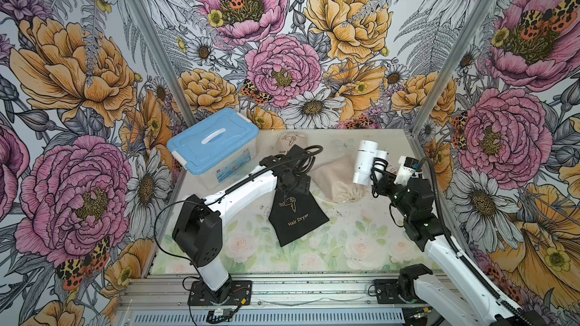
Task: Pack away hair dryers
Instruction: Adjust the drawstring bag at the center of the board.
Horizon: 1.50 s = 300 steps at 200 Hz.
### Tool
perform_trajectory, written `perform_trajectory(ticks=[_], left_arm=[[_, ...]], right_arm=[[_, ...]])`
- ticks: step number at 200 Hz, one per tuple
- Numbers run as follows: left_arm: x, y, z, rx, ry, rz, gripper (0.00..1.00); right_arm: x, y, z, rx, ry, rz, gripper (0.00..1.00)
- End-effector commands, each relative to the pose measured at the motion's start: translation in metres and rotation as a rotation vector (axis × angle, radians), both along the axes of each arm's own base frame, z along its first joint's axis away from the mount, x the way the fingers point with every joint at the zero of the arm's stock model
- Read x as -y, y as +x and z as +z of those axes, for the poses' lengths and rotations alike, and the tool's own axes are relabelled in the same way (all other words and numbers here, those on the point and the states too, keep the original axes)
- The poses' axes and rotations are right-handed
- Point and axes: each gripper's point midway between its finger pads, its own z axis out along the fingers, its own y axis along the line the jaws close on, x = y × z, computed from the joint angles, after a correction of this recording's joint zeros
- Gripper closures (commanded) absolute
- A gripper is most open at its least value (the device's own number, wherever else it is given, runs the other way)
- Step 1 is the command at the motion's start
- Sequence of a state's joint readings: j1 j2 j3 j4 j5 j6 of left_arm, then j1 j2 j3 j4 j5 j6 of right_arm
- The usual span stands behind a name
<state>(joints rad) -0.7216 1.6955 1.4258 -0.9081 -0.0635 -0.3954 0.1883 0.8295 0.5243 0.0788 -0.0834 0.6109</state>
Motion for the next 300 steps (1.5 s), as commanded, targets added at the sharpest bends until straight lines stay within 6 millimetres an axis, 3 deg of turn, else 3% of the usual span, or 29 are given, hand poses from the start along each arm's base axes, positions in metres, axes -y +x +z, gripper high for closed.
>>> perform_trajectory(ticks=[1,51,60,100,170,209,234,265,300], left_arm=[[0.0,-0.013,-0.015,-0.001,0.152,-0.167,0.23],[0.043,-0.047,-0.034,0.03,0.255,-0.377,0.22],[0.05,-0.053,-0.053,0.0,0.293,-0.401,0.22],[0.078,-0.061,-0.074,0.02,0.343,-0.442,0.23],[0.088,-0.059,-0.104,-0.019,0.317,-0.407,0.28],[0.098,-0.075,-0.123,-0.107,0.241,-0.426,0.46],[0.093,-0.079,-0.129,-0.129,0.233,-0.423,0.76],[0.086,-0.077,-0.127,-0.127,0.229,-0.408,1.0],[0.084,-0.072,-0.1,-0.073,0.196,-0.407,1.0]], right_arm=[[0.001,0.004,0.021,0.082,0.007,-0.004,0.88],[0.004,0.0,0.025,0.096,0.005,-0.016,0.88],[0.004,0.0,0.025,0.095,0.004,-0.018,0.88],[0.006,0.0,0.027,0.097,0.003,-0.02,0.88],[0.012,-0.005,0.031,0.113,0.001,-0.041,0.88],[0.016,-0.008,0.036,0.119,0.001,-0.051,0.88],[0.021,-0.011,0.04,0.129,-0.001,-0.065,0.88],[0.027,-0.013,0.042,0.134,-0.006,-0.087,0.88],[0.032,-0.012,0.041,0.131,-0.008,-0.102,0.88]])
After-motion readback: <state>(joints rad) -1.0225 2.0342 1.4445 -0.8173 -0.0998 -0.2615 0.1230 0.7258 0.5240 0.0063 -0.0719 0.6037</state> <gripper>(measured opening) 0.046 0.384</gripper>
